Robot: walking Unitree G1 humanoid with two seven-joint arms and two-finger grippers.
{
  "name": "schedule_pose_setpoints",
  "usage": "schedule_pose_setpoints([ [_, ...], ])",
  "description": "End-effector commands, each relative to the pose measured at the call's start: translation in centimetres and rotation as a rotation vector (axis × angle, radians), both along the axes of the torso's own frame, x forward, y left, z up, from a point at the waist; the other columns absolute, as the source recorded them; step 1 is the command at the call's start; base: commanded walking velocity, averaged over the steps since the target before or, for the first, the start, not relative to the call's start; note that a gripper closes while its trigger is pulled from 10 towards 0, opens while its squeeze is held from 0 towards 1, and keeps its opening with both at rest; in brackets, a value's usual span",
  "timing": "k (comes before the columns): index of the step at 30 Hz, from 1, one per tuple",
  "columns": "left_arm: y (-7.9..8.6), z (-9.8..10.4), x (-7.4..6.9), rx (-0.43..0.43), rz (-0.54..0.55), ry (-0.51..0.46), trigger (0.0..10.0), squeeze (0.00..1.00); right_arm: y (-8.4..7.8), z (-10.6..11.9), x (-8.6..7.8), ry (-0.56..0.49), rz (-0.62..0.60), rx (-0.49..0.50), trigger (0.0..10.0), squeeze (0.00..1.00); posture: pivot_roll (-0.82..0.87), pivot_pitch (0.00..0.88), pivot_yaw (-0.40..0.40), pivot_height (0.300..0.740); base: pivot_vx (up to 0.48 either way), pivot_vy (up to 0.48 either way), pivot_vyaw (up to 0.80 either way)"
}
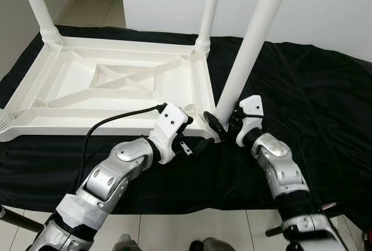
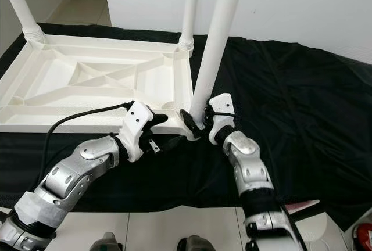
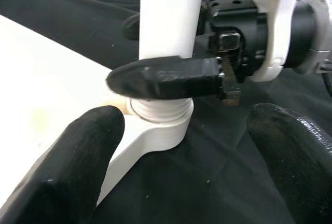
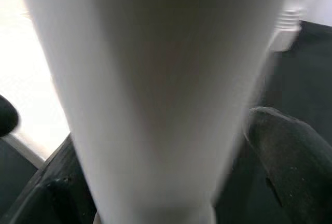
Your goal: Building children table
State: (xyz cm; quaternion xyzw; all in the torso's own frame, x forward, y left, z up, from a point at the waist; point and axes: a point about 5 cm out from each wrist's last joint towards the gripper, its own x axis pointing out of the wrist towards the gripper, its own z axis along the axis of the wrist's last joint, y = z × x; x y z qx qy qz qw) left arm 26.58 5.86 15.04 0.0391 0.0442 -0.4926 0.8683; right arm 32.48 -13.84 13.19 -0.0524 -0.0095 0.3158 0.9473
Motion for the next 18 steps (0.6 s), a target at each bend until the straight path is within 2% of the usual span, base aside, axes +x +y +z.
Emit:
schedule_pose_setpoints([
  [1,-0.3,0.1,-0.3,0.003,-0.104,0.005,10.0,0.0,0.3,-0.4,0.3,0.018,0.071,-0.024,10.0,0.0,0.09,0.019,-0.054,0.74,0.0,0.0,0.0],
  [2,-0.3,0.1,-0.3,0.003,-0.104,0.005,10.0,0.0,0.3,-0.4,0.3,0.018,0.071,-0.024,10.0,0.0,0.09,0.019,-0.054,0.74,0.0,0.0,0.0],
  [3,-0.3,0.1,-0.3,0.004,-0.104,0.004,10.0,0.0,0.4,-0.5,0.5,0.021,0.089,-0.04,8.7,0.0,0.09,0.019,-0.054,0.74,0.0,0.0,0.0],
  [4,-0.3,0.1,-0.3,0.004,-0.104,0.004,10.0,0.0,0.4,-0.5,0.5,0.021,0.089,-0.04,8.7,0.0,0.09,0.019,-0.054,0.74,0.0,0.0,0.0],
  [5,-0.3,0.1,-0.3,0.004,-0.104,0.002,10.0,0.0,0.5,-0.6,0.5,0.028,0.108,-0.046,1.9,0.0,0.09,0.017,-0.056,0.74,0.0,0.0,0.0],
  [6,-0.2,0.2,-0.2,0.004,-0.103,0.0,10.0,0.0,0.6,-0.7,0.6,0.039,0.125,-0.051,0.0,0.0,0.09,0.011,-0.055,0.74,0.0,0.0,0.0],
  [15,-0.3,0.1,-0.3,0.005,-0.108,-0.001,10.0,0.0,-0.2,-1.7,0.4,0.077,0.16,-0.043,0.0,0.0,0.09,0.0,-0.057,0.74,0.0,0.0,0.0],
  [18,-0.3,0.1,-0.4,0.008,-0.116,-0.001,10.0,0.0,-0.7,-2.2,0.0,0.086,0.119,-0.04,0.0,0.0,0.09,0.0,-0.058,0.74,0.0,0.0,0.0],
])
